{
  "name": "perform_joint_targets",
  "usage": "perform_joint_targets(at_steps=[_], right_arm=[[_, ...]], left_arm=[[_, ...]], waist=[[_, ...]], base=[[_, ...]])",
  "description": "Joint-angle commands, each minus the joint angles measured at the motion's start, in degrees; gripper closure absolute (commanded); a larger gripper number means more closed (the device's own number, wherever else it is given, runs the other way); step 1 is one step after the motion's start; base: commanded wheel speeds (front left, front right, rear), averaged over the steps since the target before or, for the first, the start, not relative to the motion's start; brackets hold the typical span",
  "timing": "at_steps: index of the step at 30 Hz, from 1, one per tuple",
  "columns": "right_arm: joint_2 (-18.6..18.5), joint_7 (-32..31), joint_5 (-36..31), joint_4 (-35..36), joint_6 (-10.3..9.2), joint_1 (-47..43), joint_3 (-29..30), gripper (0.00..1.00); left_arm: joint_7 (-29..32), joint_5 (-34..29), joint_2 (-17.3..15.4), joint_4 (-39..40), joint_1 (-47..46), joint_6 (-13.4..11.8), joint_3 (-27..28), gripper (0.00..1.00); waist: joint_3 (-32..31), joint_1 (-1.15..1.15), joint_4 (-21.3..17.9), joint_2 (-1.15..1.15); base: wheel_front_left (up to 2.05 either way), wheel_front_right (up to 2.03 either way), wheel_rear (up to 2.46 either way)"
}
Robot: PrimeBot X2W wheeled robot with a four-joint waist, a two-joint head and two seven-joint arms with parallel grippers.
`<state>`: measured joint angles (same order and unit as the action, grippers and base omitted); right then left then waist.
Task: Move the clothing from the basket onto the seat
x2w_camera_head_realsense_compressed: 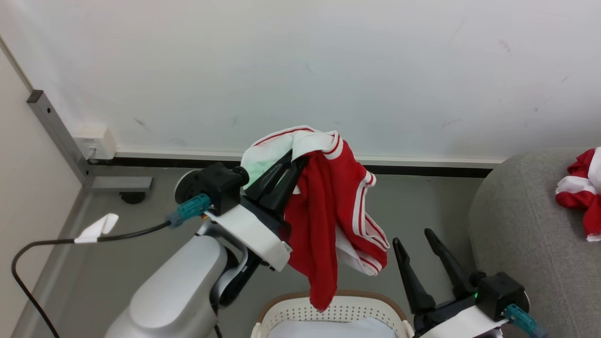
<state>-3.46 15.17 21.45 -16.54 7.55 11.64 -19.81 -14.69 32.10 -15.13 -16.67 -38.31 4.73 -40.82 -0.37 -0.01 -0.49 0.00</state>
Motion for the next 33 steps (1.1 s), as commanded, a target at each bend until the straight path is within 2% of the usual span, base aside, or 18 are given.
perform_joint_targets(at_steps=[1, 9, 15, 22, 29, 30, 31, 32, 33], right_arm=[[-0.7, -0.05, 0.91, 0.13, -0.13, 0.75, -1.31, 0.0], [-4.72, -0.04, 4.64, -0.16, -0.13, 2.52, -9.46, 0.0], [-5.56, -0.17, 6.67, -5.02, -0.13, 4.64, -15.46, 0.0], [-3.98, -0.08, 9.78, -13.77, -0.13, 7.93, -20.94, 0.0], [-1.66, 0.02, 9.62, -19.18, -0.13, 9.94, -19.42, 0.0], [-1.38, 0.02, 9.25, -19.54, -0.13, 9.85, -18.74, 0.12], [-1.13, 0.02, 8.86, -19.69, -0.13, 9.85, -18.07, 0.4], [-0.89, 0.03, 8.46, -19.57, -0.13, 9.87, -17.38, 0.58], [-0.72, 0.03, 8.12, -19.36, -0.13, 9.75, -16.82, 0.91]], left_arm=[[-0.01, 0.25, 0.13, -0.14, -0.54, -0.02, 0.16, 1.0], [-0.2, -0.65, 1.56, 0.24, 0.84, 0.26, -1.84, 1.0], [-0.03, -0.71, 3.05, 1.04, 2.88, 0.52, -4.42, 1.0], [1.27, -1.09, 4.95, 2.85, 4.3, 1.07, -8.26, 1.0], [2.55, -0.91, 5.8, 5.77, 5.59, 1.18, -10.86, 1.0], [2.8, -0.87, 5.71, 6.22, 5.72, 1.15, -11.05, 1.0], [2.91, -0.82, 5.63, 6.7, 5.8, 1.12, -11.23, 1.0], [2.94, -0.68, 5.54, 7.17, 5.87, 1.08, -11.31, 1.0], [3.1, -0.56, 5.42, 7.53, 5.9, 1.01, -11.35, 1.0]], waist=[[0.07, 0.01, 0.33, 0.0], [0.14, 0.01, 2.24, 0.0], [-0.52, 0.01, 4.7, 0.0], [-1.62, 0.01, 7.78, 0.0], [-1.98, 0.01, 10.14, 0.0], [-1.95, 0.01, 10.36, 0.0], [-1.92, 0.01, 10.58, 0.0], [-1.88, 0.01, 10.74, 0.0], [-1.83, 0.01, 10.88, 0.0]], base=[[0.0, 0.0, 0.0], [0.0, 0.0, 0.0], [0.0, 0.0, 0.0], [0.0, 0.0, 0.0], [0.0, 0.0, 0.0], [0.0, 0.0, 0.0], [0.0, 0.0, 0.0], [0.0, 0.0, 0.0], [0.0, 0.0, 0.0]])
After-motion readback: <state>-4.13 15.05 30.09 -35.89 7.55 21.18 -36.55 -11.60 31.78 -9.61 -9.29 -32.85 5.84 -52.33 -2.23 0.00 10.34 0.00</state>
